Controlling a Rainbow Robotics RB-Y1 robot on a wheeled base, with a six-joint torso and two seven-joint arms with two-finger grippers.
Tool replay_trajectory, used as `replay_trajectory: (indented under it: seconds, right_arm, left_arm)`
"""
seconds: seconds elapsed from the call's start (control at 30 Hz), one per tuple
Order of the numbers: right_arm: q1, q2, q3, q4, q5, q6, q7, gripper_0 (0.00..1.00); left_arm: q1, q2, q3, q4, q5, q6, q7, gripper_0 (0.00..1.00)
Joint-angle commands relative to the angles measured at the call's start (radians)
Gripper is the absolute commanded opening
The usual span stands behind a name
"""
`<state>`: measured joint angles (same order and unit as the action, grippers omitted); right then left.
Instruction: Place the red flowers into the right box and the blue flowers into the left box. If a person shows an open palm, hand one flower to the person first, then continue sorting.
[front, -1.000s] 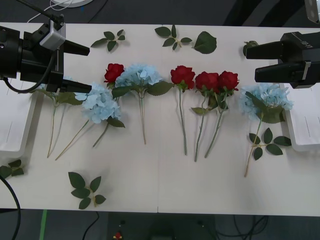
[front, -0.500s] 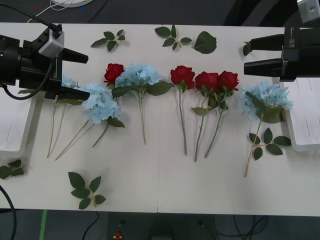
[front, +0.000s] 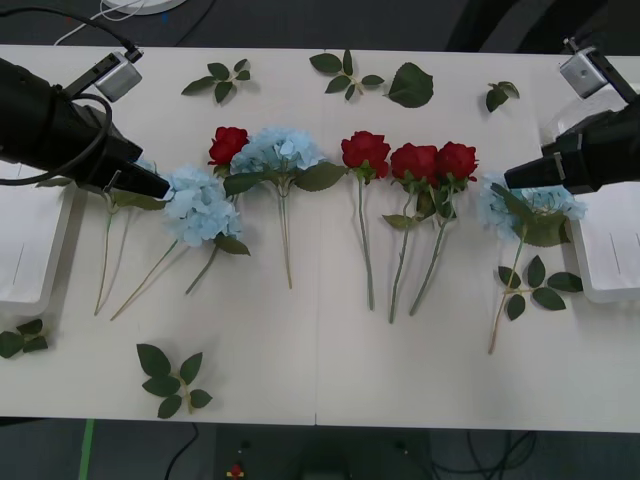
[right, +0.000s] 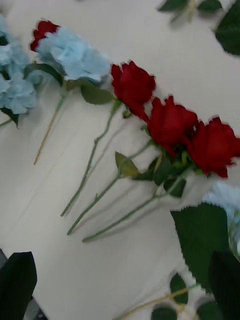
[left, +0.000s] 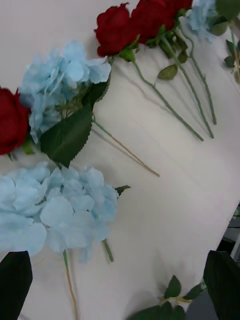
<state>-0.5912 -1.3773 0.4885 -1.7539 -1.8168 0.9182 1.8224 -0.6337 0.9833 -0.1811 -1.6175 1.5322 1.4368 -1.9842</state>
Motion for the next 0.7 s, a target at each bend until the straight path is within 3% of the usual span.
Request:
replay_trajectory:
  seconds: [0.03, 0.13, 0.27, 0.4, 0.53, 0.7]
  right_arm:
    - [-0.018, -0.062, -0.022, -0.019, 0.12, 0.083, -0.207, 1.0]
    - [0.04, -0.065, -0.077, -0.019, 0.191, 0.139, -0.291, 1.0]
    - [0.2, -0.06, -0.225, -0.045, 0.274, 0.176, -0.37, 1.0]
    - [0.429, -0.012, -0.415, -0.101, 0.389, 0.176, -0.439, 1.0]
    - [0.544, 0.044, -0.492, -0.136, 0.478, 0.176, -0.5, 1.0]
    - [0.573, 0.15, -0.484, -0.124, 0.6, 0.174, -0.581, 1.0]
  left_arm:
    - [-0.118, 0.109, -0.093, 0.024, 0.057, -0.027, 0.159, 1.0]
    - [-0.167, 0.141, -0.155, 0.074, 0.098, -0.027, 0.286, 1.0]
    - [-0.255, 0.202, -0.262, 0.186, 0.17, -0.027, 0.398, 1.0]
    - [-0.333, 0.285, -0.386, 0.268, 0.201, -0.027, 0.473, 1.0]
    - [-0.328, 0.333, -0.439, 0.288, 0.201, -0.038, 0.501, 1.0]
    - [-0.247, 0.356, -0.439, 0.347, 0.224, -0.076, 0.516, 1.0]
